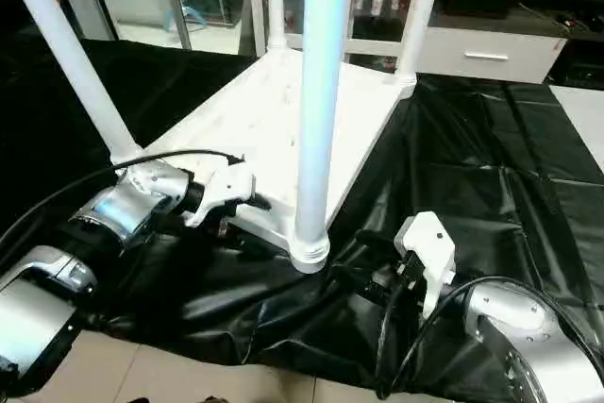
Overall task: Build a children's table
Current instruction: Rotate table base
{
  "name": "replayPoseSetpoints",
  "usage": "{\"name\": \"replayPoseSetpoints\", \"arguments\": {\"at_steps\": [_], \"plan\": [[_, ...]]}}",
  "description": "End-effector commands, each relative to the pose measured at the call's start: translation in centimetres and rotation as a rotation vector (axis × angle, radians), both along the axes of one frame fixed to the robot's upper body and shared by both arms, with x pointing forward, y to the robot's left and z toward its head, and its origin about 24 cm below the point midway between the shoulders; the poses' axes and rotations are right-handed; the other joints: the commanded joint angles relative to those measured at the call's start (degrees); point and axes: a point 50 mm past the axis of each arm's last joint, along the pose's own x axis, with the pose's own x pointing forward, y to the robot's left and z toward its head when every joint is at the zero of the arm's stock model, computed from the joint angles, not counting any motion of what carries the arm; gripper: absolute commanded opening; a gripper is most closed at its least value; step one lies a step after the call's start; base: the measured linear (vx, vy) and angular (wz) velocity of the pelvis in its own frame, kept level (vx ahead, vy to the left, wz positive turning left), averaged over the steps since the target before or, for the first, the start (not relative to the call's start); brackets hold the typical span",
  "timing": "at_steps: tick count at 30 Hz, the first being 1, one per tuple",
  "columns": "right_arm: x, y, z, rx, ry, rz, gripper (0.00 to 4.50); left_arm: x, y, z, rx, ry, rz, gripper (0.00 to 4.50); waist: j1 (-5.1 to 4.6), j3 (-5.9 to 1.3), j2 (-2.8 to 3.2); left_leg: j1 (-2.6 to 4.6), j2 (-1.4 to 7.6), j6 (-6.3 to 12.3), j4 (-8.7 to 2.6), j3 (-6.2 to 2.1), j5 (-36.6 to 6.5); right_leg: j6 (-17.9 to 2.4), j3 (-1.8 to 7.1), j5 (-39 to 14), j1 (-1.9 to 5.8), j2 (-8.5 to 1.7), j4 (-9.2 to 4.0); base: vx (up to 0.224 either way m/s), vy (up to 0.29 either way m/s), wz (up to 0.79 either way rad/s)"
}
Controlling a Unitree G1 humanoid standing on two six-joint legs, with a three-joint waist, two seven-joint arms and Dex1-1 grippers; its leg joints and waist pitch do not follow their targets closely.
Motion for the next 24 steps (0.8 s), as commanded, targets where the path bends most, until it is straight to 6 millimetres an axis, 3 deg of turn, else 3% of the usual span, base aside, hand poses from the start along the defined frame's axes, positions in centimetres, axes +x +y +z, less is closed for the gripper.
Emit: {"name": "replayPoseSetpoints", "arguments": {"at_steps": [1,8,16,22,24], "plan": [[0.0,0.3,0.7,-0.011,-0.011,0.036,3.23,0.4,0.0,0.4,0.046,-0.038,-0.014,3.46,0.39,-3.21,-0.75,1.02,6.75,3.56,-6.13,-2.89,-12.6,-17.6,1.91,-4.1,2.65,-4.76,-3.63,0.0,0.0,0.0],[-0.1,0.1,0.6,-0.033,0.008,0.043,3.23,0.4,0.7,0.0,0.14,0.009,-0.056,2.87,0.73,-3.05,-0.73,1.21,6.89,2.59,-6.34,-2.94,-14.0,-17.5,2.0,-5.9,2.44,-4.9,-3.77,0.0,0.0,0.0],[0.1,0.1,0.3,-0.028,0.009,0.03,3.23,0.3,0.8,0.0,0.187,0.02,-0.11,2.27,0.7,-3.17,-0.95,1.18,6.93,3.68,-6.21,-2.82,-12.1,-18.3,1.92,-2.2,2.54,-4.94,-3.51,0.0,0.0,0.0],[0.2,0.1,0.4,-0.031,0.002,0.023,3.23,0.3,2.1,-0.2,0.311,0.053,-0.113,1.93,0.55,-2.94,-0.52,1.21,7.02,2.66,-6.46,-2.99,-14.2,-17.7,2.03,-5.2,2.47,-5.02,-3.72,0.0,0.0,0.0],[0.3,-0.1,0.3,-0.032,-0.007,0.009,3.23,0.4,3.0,-0.5,0.361,0.073,-0.069,1.62,0.3,-2.88,-0.46,1.13,6.95,2.18,-6.58,-3.08,-14.6,-17.7,2.02,-5.5,2.53,-4.99,-3.77,0.0,0.0,0.0]]}}
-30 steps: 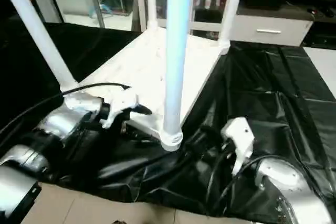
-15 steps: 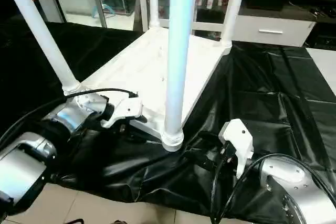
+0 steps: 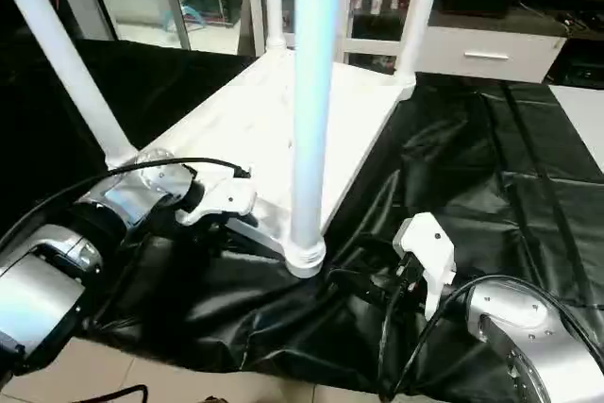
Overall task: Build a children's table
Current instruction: Rotate table base
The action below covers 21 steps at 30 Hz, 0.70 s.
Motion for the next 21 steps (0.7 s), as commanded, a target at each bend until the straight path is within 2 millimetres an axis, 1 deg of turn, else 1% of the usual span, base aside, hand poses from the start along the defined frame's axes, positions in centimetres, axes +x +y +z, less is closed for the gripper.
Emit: {"name": "replayPoseSetpoints", "arguments": {"at_steps": [1,2,3,4,5,6,7,8,9,10,11,12,13,14,15,16,17,18,19,20,21], "plan": [[0.3,0.0,0.1,-0.002,-0.02,-0.012,3.23,-0.3,2.0,-1.1,0.106,0.057,0.062,1.62,0.49,-2.91,-0.54,1.03,6.91,2.12,-6.43,-3.1,-14.7,-17.7,2.02,-5.4,2.62,-5.03,-3.74,0.0,0.0,0.0],[0.4,0.0,0.1,-0.002,-0.025,-0.02,3.23,-0.2,2.1,-1.1,0.09,0.047,0.091,1.57,0.38,-2.85,-0.62,1.03,6.85,2.03,-6.45,-3.1,-14.9,-17.6,2.03,-6.0,2.58,-4.99,-3.84,0.0,0.0,0.0],[0.4,0.0,0.1,-0.001,-0.03,-0.027,3.23,-0.1,2.1,-1.1,0.075,0.036,0.12,1.52,0.22,-2.82,-0.43,1.08,6.79,1.7,-6.44,-3.02,-15.7,-17.8,2.06,-6.7,2.48,-4.95,-3.94,0.0,0.0,0.0],[0.4,0.0,0.1,-0.001,-0.03,-0.027,3.23,-0.1,2.1,-1.1,0.075,0.036,0.12,1.45,0.26,-2.82,-0.49,1.14,6.76,1.63,-6.39,-3.06,-15.9,-17.8,2.08,-7.1,2.5,-5.02,-4.03,0.0,0.0,0.0],[0.5,0.0,0.0,0.0,-0.039,-0.04,3.23,0.1,2.1,-1.1,0.048,0.019,0.17,1.34,0.25,-2.85,-0.41,1.13,6.79,1.58,-6.41,-3.02,-15.8,-17.9,2.11,-7.4,2.5,-4.96,-4.02,0.0,0.0,0.0],[0.6,-0.1,0.0,0.0,-0.056,-0.065,3.23,0.5,2.1,-1.1,-0.013,-0.006,0.268,1.34,0.24,-2.78,-0.29,1.15,6.68,1.36,-6.39,-3.01,-15.5,-18.2,2.06,-7.0,2.35,-4.91,-4.03,0.0,0.0,0.0],[0.8,-0.1,0.0,0.002,-0.07,-0.083,3.23,0.7,2.2,-1.2,-0.06,-0.02,0.349,1.19,0.24,-2.78,-0.29,1.15,6.68,1.36,-6.39,-3.01,-15.5,-18.2,2.06,-7.0,2.35,-4.91,-4.03,0.0,0.0,0.0],[0.9,-0.1,0.1,0.0,-0.087,-0.097,3.23,0.8,2.3,-1.4,-0.1,-0.024,0.436,1.16,0.27,-2.74,-0.48,1.25,6.77,1.36,-6.42,-2.94,-15.9,-18.4,2.07,-8.0,2.37,-4.87,-4.12,0.0,0.0,0.0],[0.9,-0.1,0.1,-0.002,-0.095,-0.105,3.23,0.8,2.4,-1.5,-0.121,-0.021,0.481,1.13,0.34,-2.66,-0.49,1.05,6.78,1.54,-6.44,-2.98,-16.0,-18.0,2.1,-9.6,2.46,-4.96,-4.17,0.0,0.0,0.0],[1.0,-0.2,0.1,-0.002,-0.097,-0.107,3.23,0.7,2.5,-1.7,-0.127,-0.019,0.498,1.1,0.38,-2.6,-0.45,0.96,6.73,1.63,-6.5,-3.04,-16.1,-17.6,2.07,-10.7,2.42,-4.96,-4.3,0.0,0.0,0.0],[1.0,-0.2,0.1,-0.001,-0.1,-0.113,3.23,0.5,2.6,-2.1,-0.146,-0.009,0.556,1.08,0.29,-2.59,-0.48,0.89,6.7,1.7,-6.52,-3.03,-16.2,-17.2,2.1,-11.7,2.47,-4.94,-4.34,0.0,0.0,0.0],[1.0,-0.2,0.1,-0.003,-0.105,-0.118,3.23,0.2,2.6,-2.4,-0.155,-0.001,0.588,1.08,-0.11,-2.5,-0.34,0.4,6.85,2.0,-6.76,-3.34,-15.9,-16.5,1.98,-13.1,2.75,-5.06,-4.29,0.0,0.0,0.0],[1.1,-0.3,0.1,-0.005,-0.11,-0.124,3.23,0.0,2.5,-2.7,-0.163,0.004,0.615,1.08,-0.2,-2.36,-0.27,0.35,6.74,1.99,-6.76,-3.41,-16.8,-15.9,1.89,-15.1,2.51,-4.98,-4.49,0.0,0.0,0.0],[1.2,-0.3,0.1,-0.004,-0.116,-0.131,3.23,-0.4,2.2,-3.0,-0.176,0.009,0.644,1.08,-0.63,-2.33,-0.59,0.41,6.63,1.61,-6.69,-3.4,-18.1,-15.1,1.98,-18.1,2.34,-5.03,-4.8,0.0,0.0,0.0],[1.3,-0.4,0.1,-0.004,-0.118,-0.134,3.23,-0.6,2.1,-3.2,-0.182,0.011,0.659,1.07,-1.01,-2.36,-0.44,0.01,6.61,1.76,-6.67,-3.63,-17.2,-14.9,1.98,-18.2,2.65,-5.24,-4.74,0.0,0.0,0.0],[1.3,-0.4,0.1,-0.004,-0.119,-0.135,3.23,-0.7,2.0,-3.2,-0.184,0.012,0.664,1.06,-1.11,-2.51,-0.41,0.06,6.59,1.92,-6.62,-3.58,-16.9,-14.7,1.94,-18.2,2.65,-5.14,-4.74,0.0,0.0,0.0],[1.4,-0.4,0.1,-0.003,-0.121,-0.14,3.23,-1.1,1.5,-3.5,-0.208,0.019,0.679,1.01,-1.16,-2.36,-0.42,-0.06,6.48,2.14,-6.62,-3.63,-17.1,-14.4,1.9,-19.1,2.5,-5.05,-4.88,0.0,0.0,0.0],[1.4,-0.4,0.1,-0.003,-0.121,-0.14,3.23,-1.1,1.5,-3.5,-0.208,0.019,0.679,1.01,-1.16,-2.55,-0.72,0.19,6.53,2.58,-6.45,-3.52,-16.4,-14.4,1.96,-18.7,2.34,-5.03,-4.89,0.0,0.0,0.0],[1.5,-0.4,0.1,-0.003,-0.123,-0.142,3.23,-1.5,1.0,-3.6,-0.227,0.028,0.691,0.93,-1.17,-2.73,-0.85,0.49,6.41,3.28,-6.34,-3.14,-15.5,-14.5,2.01,-17.3,1.99,-4.58,-5.06,0.0,0.0,0.0],[1.6,-0.3,0.1,-0.003,-0.123,-0.138,3.23,-2.0,0.2,-3.9,-0.248,0.039,0.665,0.93,-1.06,-2.79,-0.73,0.33,6.46,3.56,-6.3,-3.2,-14.4,-14.8,2.01,-15.6,2.19,-4.67,-4.81,0.0,0.0,0.0],[1.6,-0.3,0.1,-0.003,-0.123,-0.138,3.23,-2.0,0.2,-3.9,-0.248,0.039,0.665,0.87,-1.04,-2.82,-1.16,0.26,6.57,4.07,-6.35,-3.12,-13.3,-15.0,1.99,-14.1,2.28,-4.68,-4.77,0.0,0.0,0.0]]}}
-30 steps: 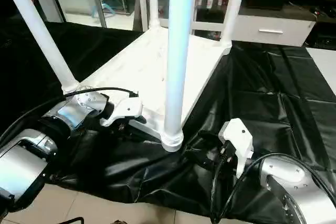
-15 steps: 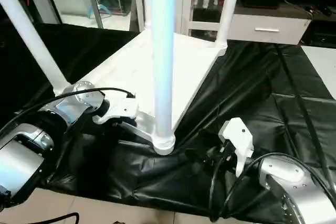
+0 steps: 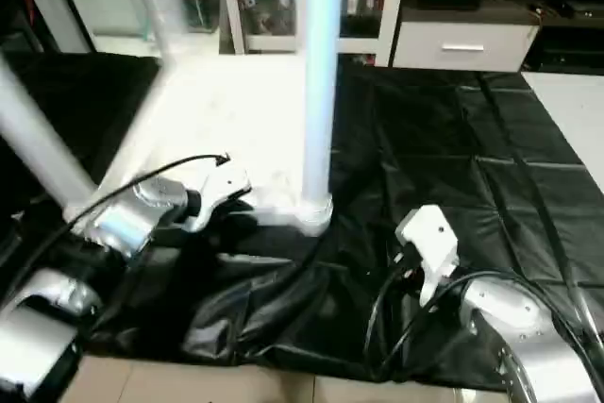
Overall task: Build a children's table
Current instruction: Rotate table base, then rotate leg to tighten
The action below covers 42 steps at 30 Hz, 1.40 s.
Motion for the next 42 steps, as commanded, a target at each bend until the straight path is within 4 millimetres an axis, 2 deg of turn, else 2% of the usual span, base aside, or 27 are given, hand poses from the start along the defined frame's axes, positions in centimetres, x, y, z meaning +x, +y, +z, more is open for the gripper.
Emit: {"name": "replayPoseSetpoints", "arguments": {"at_steps": [1,2,3,4,5,6,7,8,9,10,12,13,14,15,16,17,18,19,21,23,24,26,27,31,34,42], "plan": [[0.3,-0.1,0.4,-0.01,-0.031,-0.005,3.23,-1.1,0.7,-2.1,0.021,0.084,0.057,0.8,1.03,-2.74,-1.53,0.32,6.55,4.99,-5.97,-3.16,-12.4,-15.1,1.93,-13.2,2.3,-4.59,-4.73,0.0,0.0,0.0],[0.4,0.0,0.3,-0.012,-0.032,-0.002,3.23,-1.7,-0.1,-2.2,0.003,0.089,0.024,0.71,1.24,-2.88,-1.83,0.65,6.6,5.41,-5.91,-2.96,-12.3,-15.2,1.92,-12.7,2.25,-4.54,-4.75,0.0,0.0,0.0],[0.4,0.0,0.3,-0.012,-0.032,-0.002,3.23,-1.7,-0.1,-2.2,0.003,0.089,0.024,0.71,1.59,-2.95,-1.57,0.68,6.7,5.98,-5.91,-2.94,-10.7,-15.6,1.87,-10.1,2.22,-4.49,-4.56,0.0,0.0,0.0],[0.6,0.0,0.4,-0.013,-0.034,0.004,3.23,-2.6,-1.1,-2.1,-0.028,0.079,-0.081,0.64,1.63,-2.98,-1.67,0.69,6.71,6.32,-5.92,-2.89,-10.1,-15.8,1.84,-9.0,2.22,-4.37,-4.48,0.0,0.0,0.0],[0.6,0.0,0.4,-0.013,-0.034,0.004,3.23,-2.6,-1.1,-2.1,-0.028,0.079,-0.081,0.47,1.79,-3.08,-1.53,0.42,6.84,7.0,-5.96,-3.03,-8.6,-16.0,1.74,-6.3,2.46,-4.38,-4.08,0.0,0.0,0.0],[0.7,0.1,0.4,-0.014,-0.036,0.008,3.23,-3.2,-1.8,-2.0,-0.052,0.075,-0.163,0.39,2.02,-3.23,-1.27,0.79,6.81,7.35,-5.86,-2.97,-8.3,-16.4,1.63,-4.7,2.27,-4.27,-3.94,0.0,0.0,0.0],[0.7,0.1,0.4,-0.014,-0.036,0.008,3.23,-3.2,-1.8,-2.0,-0.052,0.075,-0.163,0.39,2.08,-3.34,-1.25,0.78,6.87,7.52,-5.84,-3.03,-7.9,-16.6,1.59,-3.5,2.38,-4.29,-3.77,0.0,0.0,0.0],[0.7,0.1,0.5,-0.015,-0.037,0.011,3.23,-3.9,-2.1,-1.7,-0.07,0.076,-0.243,0.3,2.36,-3.4,-1.01,0.84,6.93,7.8,-5.72,-3.04,-6.9,-16.8,1.59,-1.4,2.41,-4.39,-3.56,0.0,0.0,0.0],[0.7,0.1,0.5,-0.014,-0.037,0.011,3.23,-4.0,-2.1,-1.7,-0.071,0.076,-0.253,0.19,2.33,-3.46,-1.16,0.75,6.84,8.28,-5.61,-2.89,-5.4,-17.0,1.54,0.7,2.44,-4.3,-3.3,0.0,0.0,0.0],[0.6,0.1,0.5,-0.014,-0.035,0.015,3.23,-4.7,-2.1,-1.5,-0.082,0.082,-0.344,0.1,2.59,-3.49,-0.77,0.82,6.8,8.4,-5.56,-3.05,-5.2,-17.0,1.48,1.1,2.39,-4.33,-3.21,0.0,0.0,0.0],[0.5,0.1,0.5,-0.014,-0.032,0.018,3.23,-5.3,-1.7,-1.3,-0.075,0.108,-0.399,0.01,2.52,-3.49,-0.91,0.9,6.79,8.68,-5.46,-2.76,-4.2,-17.4,1.48,3.2,2.41,-4.32,-2.98,0.0,0.0,0.0],[0.3,0.1,0.5,-0.014,-0.03,0.018,3.23,-5.8,-1.2,-1.2,-0.066,0.114,-0.46,0.01,2.8,-3.53,-0.29,1.02,6.78,8.56,-5.45,-2.87,-4.4,-17.4,1.45,2.8,2.34,-4.37,-2.94,0.0,0.0,0.0],[0.2,0.1,0.5,-0.014,-0.028,0.019,3.23,-6.1,-0.9,-1.1,-0.06,0.116,-0.489,0.01,2.65,-3.37,-0.63,1.02,6.77,8.13,-5.62,-2.67,-6.0,-17.3,1.48,1.7,2.34,-4.26,-3.2,0.0,0.0,0.0],[0.1,0.0,0.5,-0.013,-0.027,0.016,3.23,-6.0,-0.7,-1.0,-0.056,0.116,-0.47,0.01,2.78,-3.19,-0.3,1.11,6.84,7.06,-5.89,-2.64,-8.4,-17.1,1.58,-0.7,2.32,-4.31,-3.41,0.0,0.0,0.0],[0.0,0.0,0.4,-0.012,-0.025,0.014,3.23,-5.6,-0.6,-0.9,-0.06,0.118,-0.429,0.01,2.94,-2.99,-0.27,1.42,6.86,5.43,-6.19,-2.5,-11.7,-16.8,1.63,-4.0,2.13,-4.14,-3.84,0.0,0.0,0.0],[0.0,0.0,0.4,-0.012,-0.025,0.014,3.23,-5.6,-0.6,-0.9,-0.06,0.118,-0.429,0.01,3.11,-2.99,-0.36,1.58,6.87,4.62,-6.26,-2.52,-12.9,-16.7,1.67,-5.1,2.12,-4.16,-3.9,0.0,0.0,0.0],[-0.2,-0.1,0.4,-0.011,-0.022,0.013,3.23,-5.1,-0.7,-0.5,-0.084,0.12,-0.379,0.43,3.21,-2.88,-0.33,1.66,6.88,3.39,-6.43,-2.47,-14.3,-16.3,1.8,-7.0,2.1,-4.21,-4.08,0.0,0.0,0.0],[-0.3,-0.1,0.3,-0.011,-0.018,0.013,3.23,-4.6,-1.2,0.0,-0.129,0.108,-0.35,0.54,3.25,-2.79,-0.34,1.7,6.87,2.84,-6.52,-2.43,-14.9,-16.1,1.84,-8.0,2.04,-4.21,-4.21,0.0,0.0,0.0],[-0.4,-0.1,0.3,-0.01,-0.016,0.014,3.23,-4.4,-1.5,0.3,-0.153,0.091,-0.349,0.54,3.26,-2.84,-0.44,1.48,6.85,1.77,-6.63,-2.6,-15.4,-15.4,1.86,-9.1,2.27,-4.32,-4.24,0.0,0.0,0.0],[-0.5,0.0,0.3,-0.008,-0.012,0.017,3.23,-4.3,-2.5,0.9,-0.189,0.058,-0.362,0.89,3.21,-2.99,-0.62,1.31,6.84,1.88,-6.6,-2.7,-14.6,-14.8,1.86,-8.1,2.35,-4.41,-4.28,0.0,0.0,0.0],[-0.6,0.0,0.3,-0.007,-0.011,0.018,3.23,-4.3,-2.9,0.9,-0.196,0.057,-0.367,0.96,3.12,-3.03,-0.99,1.16,6.79,2.18,-6.53,-2.68,-14.0,-14.8,1.87,-7.6,2.5,-4.48,-4.26,0.0,0.0,0.0],[-0.6,0.1,0.4,-0.006,-0.011,0.02,3.23,-4.5,-3.3,0.7,-0.2,0.062,-0.373,0.96,3.2,-3.09,-1.0,1.09,6.71,3.14,-6.35,-2.63,-12.5,-14.6,1.87,-7.1,2.5,-4.55,-4.19,0.0,0.0,0.0],[-0.6,0.1,0.4,-0.006,-0.008,0.022,3.23,-4.5,-3.6,0.3,-0.192,0.075,-0.37,0.96,3.06,-3.15,-1.33,0.84,6.67,4.3,-6.14,-2.58,-10.4,-14.6,1.86,-5.7,2.64,-4.56,-4.1,0.0,0.0,0.0],[-0.8,0.1,0.4,-0.01,-0.004,0.026,3.23,-4.8,-4.0,-0.4,-0.169,0.094,-0.359,0.96,2.97,-3.33,-1.08,0.83,6.69,6.18,-5.74,-2.56,-7.9,-15.2,1.74,-4.0,2.56,-4.46,-3.9,0.0,0.0,0.0],[-0.8,0.1,0.5,-0.013,-0.004,0.028,3.23,-4.7,-4.0,-0.9,-0.14,0.081,-0.34,0.96,2.93,-3.3,-1.05,0.91,6.69,6.48,-5.75,-2.55,-8.4,-15.3,1.67,-4.7,2.47,-4.28,-3.98,0.0,0.0,0.0],[-1.1,0.0,0.5,-0.015,0.007,0.033,3.23,-4.4,-3.1,-1.9,-0.032,0.065,-0.295,0.96,2.98,-2.95,-1.2,1.12,6.75,4.81,-6.13,-2.58,-12.5,-13.8,1.82,-10.8,2.34,-4.38,-4.67,0.0,0.0,0.0]]}}
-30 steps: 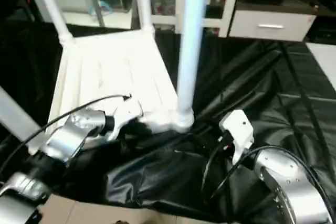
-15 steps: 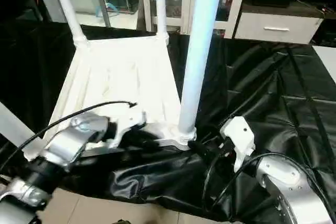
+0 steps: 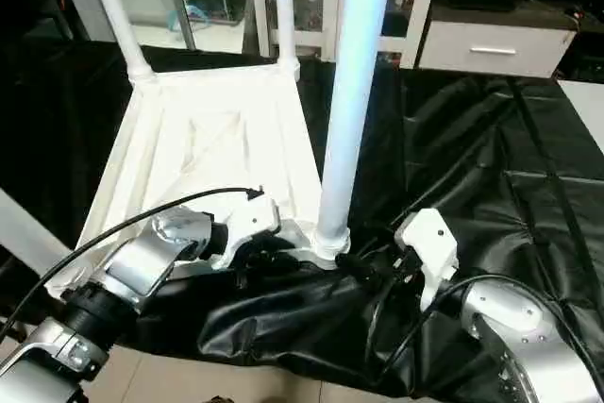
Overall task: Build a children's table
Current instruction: Rotate leg to tighten
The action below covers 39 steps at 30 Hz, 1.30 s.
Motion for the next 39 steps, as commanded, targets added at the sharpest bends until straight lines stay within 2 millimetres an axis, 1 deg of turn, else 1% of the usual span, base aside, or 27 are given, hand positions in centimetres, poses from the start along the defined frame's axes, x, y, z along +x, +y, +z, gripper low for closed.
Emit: {"name": "replayPoseSetpoints", "arguments": {"at_steps": [1,3,4,5,7,8,10,12,13,15,16,17,18,19,20,25,26,27,28,29,30,31,32,33,35,36,39], "plan": [[-0.3,-0.1,0.4,-0.001,-0.002,0.007,3.23,-0.3,1.2,-1.1,0.079,0.039,0.011,0.8,-0.2,-2.76,-1.52,0.88,6.71,3.96,-5.98,-3.07,-13.1,-12.5,1.94,-13.1,2.27,-4.39,-4.08,0.0,0.0,0.0],[-0.3,-0.1,0.4,0.007,0.003,0.011,3.23,-0.8,1.5,-1.2,0.094,0.062,-0.018,0.8,-0.56,-2.74,-1.48,0.78,6.67,3.63,-6.05,-3.15,-13.4,-12.1,1.92,-13.7,2.22,-4.32,-4.09,0.0,0.0,0.0],[-0.2,-0.1,0.5,0.013,0.007,0.017,3.23,-0.9,1.5,-1.3,0.097,0.062,-0.022,0.57,-0.66,-2.76,-1.47,0.82,6.67,3.59,-6.07,-3.2,-13.4,-12.1,1.89,-13.5,2.2,-4.3,-4.07,0.0,0.0,0.0],[-0.2,-0.1,0.5,0.014,0.007,0.018,3.23,-0.9,1.6,-1.3,0.097,0.062,-0.022,0.57,-0.86,-2.78,-1.48,0.77,6.61,3.67,-6.03,-3.17,-13.2,-12.3,1.88,-13.0,2.2,-4.24,-4.03,0.0,0.0,0.0],[-0.2,-0.1,0.4,0.014,0.019,0.04,3.23,-1.0,1.6,-1.3,0.077,0.054,-0.031,0.4,-1.32,-2.89,-1.47,0.62,6.55,4.22,-5.88,-3.17,-12.3,-12.9,1.82,-11.1,2.31,-4.27,-3.88,0.0,0.0,0.0],[-0.1,-0.2,0.3,0.007,0.023,0.05,3.23,-1.1,1.5,-1.3,0.055,0.045,-0.047,0.35,-1.42,-2.99,-1.76,0.55,6.54,4.85,-5.74,-3.14,-11.6,-13.3,1.75,-9.9,2.44,-4.29,-3.83,0.0,0.0,0.0],[0.1,-0.3,0.2,-0.01,0.025,0.055,3.23,-1.2,1.5,-1.2,0.031,0.034,-0.064,0.26,-1.41,-3.12,-1.55,0.55,6.57,5.78,-5.57,-3.1,-9.7,-13.9,1.72,-7.3,2.44,-4.29,-3.55,0.0,0.0,0.0],[0.5,-0.5,0.0,-0.025,0.026,0.05,3.23,-1.5,1.5,-1.1,0.014,0.01,-0.116,0.06,-1.44,-3.28,-2.09,0.51,6.54,6.78,-5.33,-2.97,-8.3,-14.7,1.61,-5.1,2.49,-4.28,-3.32,0.0,0.0,0.0],[0.7,-0.6,-0.1,-0.026,0.028,0.05,3.23,-1.7,1.5,-1.0,0.001,0.009,-0.141,0.02,-1.44,-3.23,-1.94,0.47,6.5,7.15,-5.36,-2.91,-8.0,-14.9,1.6,-5.1,2.47,-4.32,-3.28,0.0,0.0,0.0],[0.8,-0.6,-0.2,-0.033,0.031,0.055,3.23,-2.0,1.4,-0.9,-0.018,0.011,-0.169,0.01,-1.33,-3.09,-1.95,0.66,6.55,7.06,-5.39,-2.77,-9.0,-14.9,1.67,-7.4,2.29,-4.32,-3.43,0.0,0.0,0.0],[0.9,-0.5,-0.3,-0.032,0.036,0.064,3.23,-2.3,1.3,-0.8,-0.033,0.021,-0.2,0.01,-1.38,-3.06,-2.51,0.66,6.58,7.11,-5.4,-2.7,-9.2,-14.7,1.65,-8.0,2.3,-4.28,-3.5,0.0,0.0,0.0],[0.9,-0.5,-0.3,-0.032,0.036,0.064,3.23,-2.3,1.3,-0.8,-0.033,0.021,-0.2,0.01,-1.15,-3.04,-2.07,0.82,6.69,6.75,-5.45,-2.75,-9.4,-14.7,1.72,-8.7,2.18,-4.4,-3.47,0.0,0.0,0.0],[1.0,-0.5,-0.4,-0.027,0.04,0.069,3.23,-2.4,1.4,-0.9,-0.015,0.019,-0.218,0.01,-1.12,-3.07,-3.22,0.96,6.75,6.84,-5.42,-2.53,-9.5,-14.5,1.7,-9.1,2.08,-4.26,-3.49,0.0,0.0,0.0],[1.1,-0.4,-0.4,-0.018,0.047,0.076,3.23,-2.3,1.5,-1.2,0.012,0.013,-0.23,0.01,-0.86,-3.1,-2.74,1.0,6.76,6.77,-5.41,-2.68,-9.2,-14.5,1.7,-9.1,2.04,-4.3,-3.23,0.0,0.0,0.0],[1.1,-0.4,-0.4,-0.02,0.048,0.081,3.23,-2.2,1.5,-1.2,0.018,0.008,-0.231,0.01,-1.03,-2.9,-3.03,0.89,6.75,6.63,-5.54,-2.63,-9.6,-14.2,1.67,-10.0,2.01,-4.22,-3.41,0.0,0.0,0.0],[1.5,-0.2,-0.3,-0.014,0.048,0.096,3.23,-1.7,1.7,-1.1,0.03,-0.01,-0.232,0.01,-1.04,-2.79,-2.97,1.2,6.68,4.99,-5.68,-2.55,-11.4,-13.2,1.81,-12.7,1.8,-4.26,-3.76,0.0,0.0,0.0],[1.5,-0.1,-0.3,-0.014,0.048,0.097,3.23,-1.7,1.8,-1.1,0.032,-0.009,-0.235,0.01,-1.02,-2.82,-2.75,1.27,6.71,4.7,-5.69,-2.56,-11.3,-13.2,1.87,-12.2,1.8,-4.28,-3.69,0.0,0.0,0.0],[1.4,0.1,-0.4,-0.011,0.047,0.099,3.23,-1.6,2.0,-1.0,0.032,-0.006,-0.236,0.01,-0.9,-2.89,-1.82,1.17,6.66,4.38,-5.71,-2.73,-11.0,-13.3,1.86,-11.5,1.91,-4.35,-3.52,0.0,0.0,0.0],[1.3,0.1,-0.4,-0.011,0.047,0.099,3.23,-1.6,2.0,-1.0,0.032,-0.006,-0.236,0.01,-1.23,-2.72,-2.52,0.98,6.59,4.55,-5.8,-2.57,-11.4,-13.1,1.84,-11.6,1.95,-4.17,-3.87,0.0,0.0,0.0],[1.3,0.2,-0.4,-0.01,0.046,0.1,3.23,-1.6,2.0,-1.0,0.031,-0.004,-0.237,0.01,-1.15,-2.9,-2.51,0.98,6.59,4.52,-5.71,-2.62,-11.3,-13.1,1.84,-11.4,2.03,-4.29,-3.67,0.0,0.0,0.0],[1.2,0.3,-0.4,-0.006,0.045,0.103,3.23,-1.6,2.2,-1.0,0.034,-0.003,-0.24,0.01,-1.01,-3.0,-1.69,0.97,6.59,4.4,-5.67,-2.79,-10.8,-13.4,1.85,-10.7,2.09,-4.36,-3.5,0.0,0.0,0.0],[1.1,0.5,-0.5,-0.004,0.041,0.099,3.23,-1.6,2.3,-1.1,0.044,0.005,-0.253,0.01,-1.18,-2.91,-1.8,0.96,6.53,4.46,-5.73,-2.69,-11.3,-13.3,1.83,-10.7,2.04,-4.22,-3.73,0.0,0.0,0.0],[1.1,0.5,-0.5,-0.004,0.041,0.099,3.23,-1.6,2.3,-1.1,0.044,0.006,-0.254,0.01,-1.15,-3.1,-1.99,0.99,6.57,4.39,-5.67,-2.68,-11.4,-13.4,1.85,-10.4,2.11,-4.3,-3.63,0.0,0.0,0.0],[1.1,0.6,-0.6,-0.003,0.041,0.099,3.23,-1.6,2.4,-1.1,0.05,0.005,-0.263,0.01,-1.11,-3.14,-1.52,0.94,6.55,4.29,-5.68,-2.8,-11.2,-13.6,1.83,-10.0,2.16,-4.29,-3.49,0.0,0.0,0.0],[1.1,0.7,-0.7,-0.002,0.041,0.1,3.23,-1.5,2.3,-1.1,0.051,0.003,-0.264,0.01,-1.23,-3.21,-1.77,1.03,6.56,4.49,-5.68,-2.7,-11.1,-14.0,1.76,-8.6,2.1,-4.09,-3.46,0.0,0.0,0.0],[1.1,0.7,-0.7,0.002,0.041,0.096,3.23,-1.3,2.3,-1.1,0.057,-0.002,-0.267,0.01,-1.16,-3.25,-1.4,1.06,6.62,4.46,-5.68,-2.72,-11.3,-14.3,1.74,-8.0,2.13,-4.13,-3.38,0.0,0.0,0.0],[1.2,0.6,-0.7,0.007,0.039,0.087,3.23,-1.2,2.3,-1.1,0.067,-0.002,-0.272,0.01,-1.17,-3.18,-1.5,1.18,6.6,3.97,-5.78,-2.64,-12.5,-14.4,1.76,-9.1,2.05,-4.12,-3.58,0.0,0.0,0.0]]}}
